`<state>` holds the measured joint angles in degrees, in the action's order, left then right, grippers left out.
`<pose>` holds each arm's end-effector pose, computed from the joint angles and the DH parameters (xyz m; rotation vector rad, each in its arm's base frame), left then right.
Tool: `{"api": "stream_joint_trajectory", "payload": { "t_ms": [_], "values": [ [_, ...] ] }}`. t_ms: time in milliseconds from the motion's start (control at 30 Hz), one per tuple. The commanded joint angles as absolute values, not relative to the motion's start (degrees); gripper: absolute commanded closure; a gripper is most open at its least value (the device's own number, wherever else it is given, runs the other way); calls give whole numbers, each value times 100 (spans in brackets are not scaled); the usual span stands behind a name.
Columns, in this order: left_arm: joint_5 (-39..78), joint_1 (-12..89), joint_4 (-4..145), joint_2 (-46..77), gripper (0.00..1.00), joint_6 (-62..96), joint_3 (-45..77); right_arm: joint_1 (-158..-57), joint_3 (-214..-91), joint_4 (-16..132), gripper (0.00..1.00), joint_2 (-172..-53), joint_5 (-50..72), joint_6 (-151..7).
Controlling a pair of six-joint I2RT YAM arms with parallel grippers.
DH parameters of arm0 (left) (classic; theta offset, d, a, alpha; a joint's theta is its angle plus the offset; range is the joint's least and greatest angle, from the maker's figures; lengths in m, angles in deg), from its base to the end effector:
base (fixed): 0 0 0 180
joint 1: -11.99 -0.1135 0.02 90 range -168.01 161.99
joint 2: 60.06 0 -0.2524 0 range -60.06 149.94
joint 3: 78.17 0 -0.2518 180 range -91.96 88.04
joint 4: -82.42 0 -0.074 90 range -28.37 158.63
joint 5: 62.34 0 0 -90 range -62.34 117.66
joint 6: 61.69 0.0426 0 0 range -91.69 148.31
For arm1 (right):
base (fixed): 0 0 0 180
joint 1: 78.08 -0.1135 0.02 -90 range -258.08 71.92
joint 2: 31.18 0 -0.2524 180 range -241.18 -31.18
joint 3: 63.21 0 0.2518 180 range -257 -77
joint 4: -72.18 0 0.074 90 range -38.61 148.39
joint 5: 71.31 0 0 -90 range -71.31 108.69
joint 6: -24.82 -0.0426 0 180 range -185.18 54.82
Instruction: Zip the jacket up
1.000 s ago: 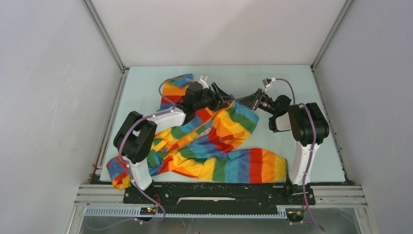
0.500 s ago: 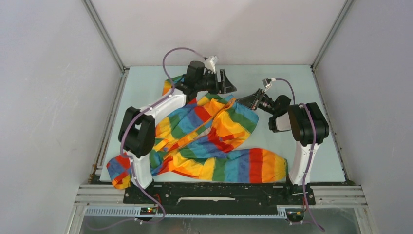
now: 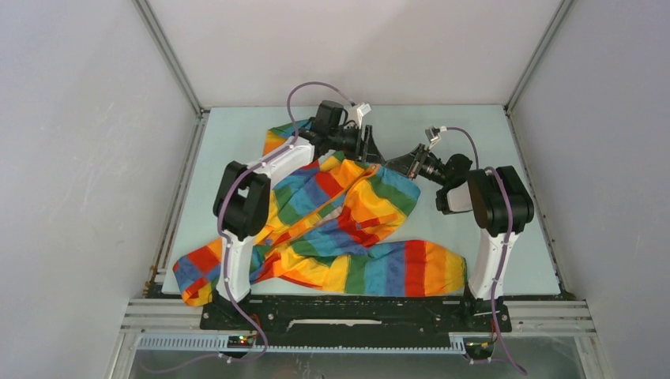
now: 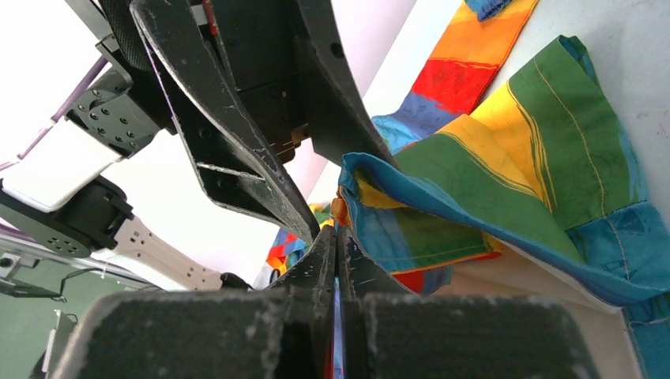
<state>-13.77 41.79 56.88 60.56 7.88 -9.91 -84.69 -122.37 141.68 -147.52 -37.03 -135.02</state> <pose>0.4066 -0.2654 0.2320 0.6276 2.1951 -1.2675 0.3577 0.0769 0.1490 -0.0498 1.7094 1.6922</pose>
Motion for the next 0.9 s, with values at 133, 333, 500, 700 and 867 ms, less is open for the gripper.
{"api": "stream_joint_trajectory", "payload": {
  "t_ms": [133, 333, 500, 700, 867],
  "values": [
    [-2195, 3947, 6601, 5807, 58, 322, -520, -8438, -12359, 14549, 100, -14500, -3747, -13406],
    [-2418, 3924, 7085, 5721, 65, 11, -133, -8434, -12363, 14550, 100, -14483, -3731, -13407],
    [-2643, 3847, 8169, 5587, 72, -694, 358, -8447, -12361, 14550, 100, -14482, -3741, -13386],
    [-2620, 3827, 8110, 5505, 99, -633, 446, -8456, -12362, 14549, 100, -14451, -3729, -13343],
    [-2676, 3827, 7651, 5419, 100, -352, 486, -8336, -12350, 14550, 100, -14383, -3595, -13333]
  ]
}}
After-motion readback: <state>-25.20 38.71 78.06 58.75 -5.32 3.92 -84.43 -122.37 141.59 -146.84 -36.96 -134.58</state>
